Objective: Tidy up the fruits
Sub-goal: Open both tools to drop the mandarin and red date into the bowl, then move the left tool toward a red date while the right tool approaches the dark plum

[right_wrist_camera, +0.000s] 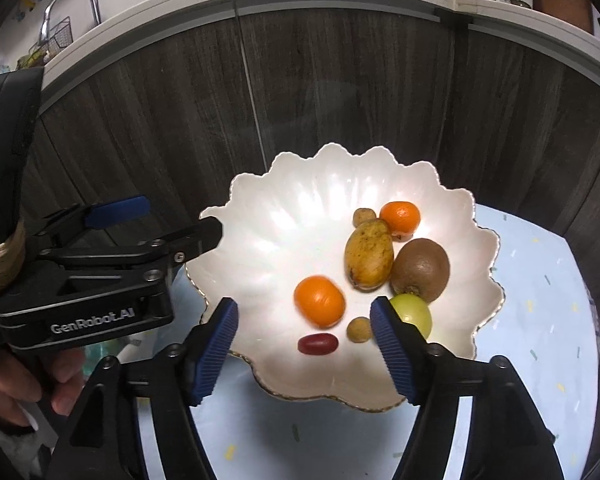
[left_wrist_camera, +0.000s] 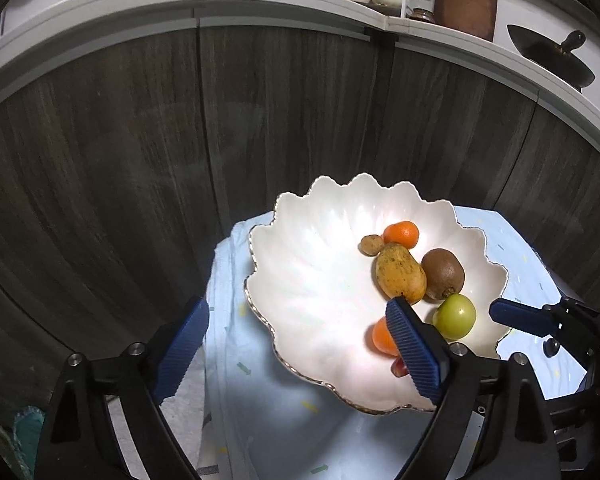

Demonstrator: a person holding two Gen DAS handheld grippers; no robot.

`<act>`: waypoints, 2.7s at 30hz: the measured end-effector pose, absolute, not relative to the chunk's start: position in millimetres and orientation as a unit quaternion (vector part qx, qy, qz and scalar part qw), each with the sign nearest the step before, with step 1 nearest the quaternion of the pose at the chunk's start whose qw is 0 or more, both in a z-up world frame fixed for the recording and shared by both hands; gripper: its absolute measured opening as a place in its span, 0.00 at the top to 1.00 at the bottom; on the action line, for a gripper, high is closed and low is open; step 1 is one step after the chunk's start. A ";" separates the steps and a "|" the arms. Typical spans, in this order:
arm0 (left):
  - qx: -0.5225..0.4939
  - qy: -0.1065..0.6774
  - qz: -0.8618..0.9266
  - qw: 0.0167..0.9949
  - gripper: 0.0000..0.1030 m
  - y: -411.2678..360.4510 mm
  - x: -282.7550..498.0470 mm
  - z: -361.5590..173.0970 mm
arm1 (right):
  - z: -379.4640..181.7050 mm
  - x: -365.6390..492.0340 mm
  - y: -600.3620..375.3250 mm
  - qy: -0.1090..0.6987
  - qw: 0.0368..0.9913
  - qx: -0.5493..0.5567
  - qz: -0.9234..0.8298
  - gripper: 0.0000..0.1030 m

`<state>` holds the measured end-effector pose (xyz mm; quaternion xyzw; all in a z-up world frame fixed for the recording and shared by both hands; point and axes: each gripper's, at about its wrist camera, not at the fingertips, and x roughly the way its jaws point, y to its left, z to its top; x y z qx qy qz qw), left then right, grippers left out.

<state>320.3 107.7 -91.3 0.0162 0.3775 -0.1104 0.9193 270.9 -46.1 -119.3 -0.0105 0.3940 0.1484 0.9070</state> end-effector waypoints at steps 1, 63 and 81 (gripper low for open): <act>0.015 0.376 -0.108 0.920 0.09 108.1 318.7 -89.4 | -118.5 270.0 -46.8 0.394 0.907 -0.010 0.147 0.31; 0.042 0.363 -0.103 0.925 0.01 10.8 203.1 -50.4 | -94.0 168.7 -168.7 0.355 0.930 0.015 0.092 0.31; 0.030 0.395 -0.097 0.913 0.01 -22.9 171.4 -87.2 | -116.3 149.7 -206.5 0.362 0.928 -0.024 0.080 0.31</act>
